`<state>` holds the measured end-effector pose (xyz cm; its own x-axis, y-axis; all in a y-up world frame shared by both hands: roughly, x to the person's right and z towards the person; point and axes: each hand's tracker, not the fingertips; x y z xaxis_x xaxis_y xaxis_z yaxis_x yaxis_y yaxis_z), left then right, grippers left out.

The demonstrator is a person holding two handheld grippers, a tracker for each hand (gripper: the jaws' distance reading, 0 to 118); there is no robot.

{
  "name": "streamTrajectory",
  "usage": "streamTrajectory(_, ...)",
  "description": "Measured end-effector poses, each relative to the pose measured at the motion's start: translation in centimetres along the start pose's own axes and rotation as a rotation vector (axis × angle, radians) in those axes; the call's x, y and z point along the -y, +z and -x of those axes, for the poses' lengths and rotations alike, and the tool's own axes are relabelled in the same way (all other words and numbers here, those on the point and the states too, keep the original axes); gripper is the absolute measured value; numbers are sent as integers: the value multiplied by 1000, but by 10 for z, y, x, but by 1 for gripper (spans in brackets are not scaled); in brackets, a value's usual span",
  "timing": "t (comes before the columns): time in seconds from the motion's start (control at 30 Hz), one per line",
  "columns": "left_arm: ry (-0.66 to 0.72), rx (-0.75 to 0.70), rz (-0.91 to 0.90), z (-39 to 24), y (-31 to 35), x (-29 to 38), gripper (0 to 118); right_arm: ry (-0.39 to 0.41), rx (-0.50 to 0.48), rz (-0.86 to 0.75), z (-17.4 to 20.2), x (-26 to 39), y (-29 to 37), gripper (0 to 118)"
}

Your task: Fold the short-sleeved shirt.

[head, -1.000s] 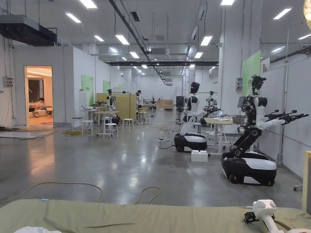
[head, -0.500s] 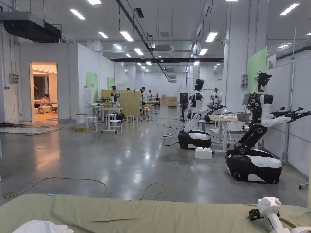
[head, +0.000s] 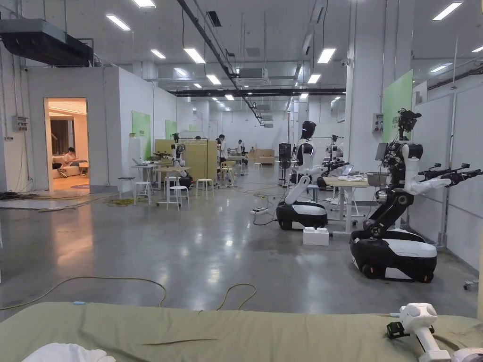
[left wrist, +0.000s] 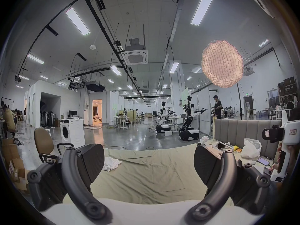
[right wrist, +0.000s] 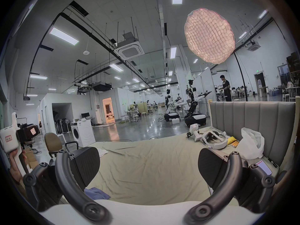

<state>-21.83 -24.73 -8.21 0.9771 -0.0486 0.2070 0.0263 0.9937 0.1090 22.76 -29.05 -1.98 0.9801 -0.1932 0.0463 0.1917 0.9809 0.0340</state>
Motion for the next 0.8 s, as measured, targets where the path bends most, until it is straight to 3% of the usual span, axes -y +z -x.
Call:
streamTrajectory(0.2,6,15,17,-3,-3,1,113,-14,44,65,4,-9,-11,118)
streamTrajectory(0.33,23,33,33,-5,-7,0,113,-209,110,163,12,-26,-24,118)
streamTrajectory(0.43,40,48,38,-7,-9,-1,113,-281,177,242,23,-39,-30,118)
streamTrajectory(0.53,70,100,50,-7,-12,-1,113,-261,141,317,31,-47,-34,118)
streamTrajectory(0.73,82,123,63,-11,-14,-1,113,-138,235,356,60,-32,-35,118)
streamTrajectory(0.8,83,126,67,-11,-14,-1,113,-126,172,388,62,-26,-35,118)
